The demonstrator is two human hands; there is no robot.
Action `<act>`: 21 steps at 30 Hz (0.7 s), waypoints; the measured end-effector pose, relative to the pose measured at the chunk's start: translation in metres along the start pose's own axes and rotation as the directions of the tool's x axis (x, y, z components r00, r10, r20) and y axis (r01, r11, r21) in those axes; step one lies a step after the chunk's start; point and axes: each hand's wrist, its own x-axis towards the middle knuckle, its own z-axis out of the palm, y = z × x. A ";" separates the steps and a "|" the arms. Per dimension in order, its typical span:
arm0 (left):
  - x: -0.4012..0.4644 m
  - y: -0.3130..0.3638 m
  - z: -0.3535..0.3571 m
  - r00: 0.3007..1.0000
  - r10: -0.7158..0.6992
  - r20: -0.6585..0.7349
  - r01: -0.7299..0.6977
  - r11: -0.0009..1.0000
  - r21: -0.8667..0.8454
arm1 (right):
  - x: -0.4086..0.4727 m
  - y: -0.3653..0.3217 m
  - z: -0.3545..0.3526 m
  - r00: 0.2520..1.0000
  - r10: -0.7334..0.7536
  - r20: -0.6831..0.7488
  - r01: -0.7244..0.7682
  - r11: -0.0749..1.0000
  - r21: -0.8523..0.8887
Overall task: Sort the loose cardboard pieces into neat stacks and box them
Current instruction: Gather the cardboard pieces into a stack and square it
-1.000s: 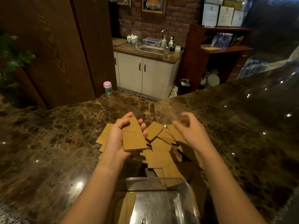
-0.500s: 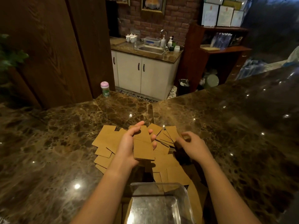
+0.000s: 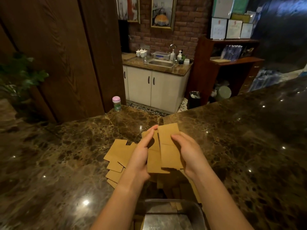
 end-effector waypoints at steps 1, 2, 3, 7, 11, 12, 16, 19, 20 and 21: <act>0.001 -0.001 0.001 1.000 0.000 -0.013 -0.001 1.000 -0.019 | -0.002 0.002 0.008 0.999 -0.037 -0.012 0.036 0.997 -0.065; 0.002 -0.002 0.002 1.000 0.006 -0.022 -0.007 0.999 -0.048 | -0.001 0.008 0.014 0.996 -0.086 -0.029 0.080 0.984 -0.161; 0.003 -0.003 0.001 1.000 0.010 -0.027 -0.012 0.997 -0.072 | 0.002 0.016 0.019 0.989 -0.142 -0.041 0.124 0.948 -0.293; 0.007 -0.002 -0.012 0.997 -0.055 -0.062 0.046 0.990 -0.134 | 0.021 0.034 0.017 0.999 -0.011 0.033 0.023 0.916 -0.400; 0.006 0.017 -0.050 0.974 0.030 -0.224 -0.092 0.957 -0.275 | 0.048 0.040 -0.032 0.982 0.182 0.056 -0.125 0.838 -0.531; 0.005 0.022 -0.055 0.969 0.042 -0.243 -0.109 0.956 -0.271 | 0.052 0.046 -0.040 0.963 0.266 0.037 -0.169 0.706 -0.687; 0.007 0.020 -0.058 0.966 0.009 -0.258 -0.072 0.969 -0.238 | 0.051 0.077 -0.028 0.865 0.465 -0.186 -0.280 0.140 -0.950; 0.007 0.011 -0.051 0.966 -0.015 -0.259 -0.051 0.968 -0.247 | 0.058 0.091 -0.021 0.893 0.424 -0.151 -0.260 0.212 -0.942; 0.007 0.010 -0.050 0.965 -0.022 -0.261 -0.046 0.966 -0.253 | 0.061 0.089 -0.023 0.897 0.424 -0.128 -0.263 0.275 -0.925; 0.007 0.009 -0.049 0.963 -0.028 -0.268 -0.044 0.965 -0.258 | 0.063 0.084 -0.026 0.897 0.429 -0.107 -0.269 0.337 -0.902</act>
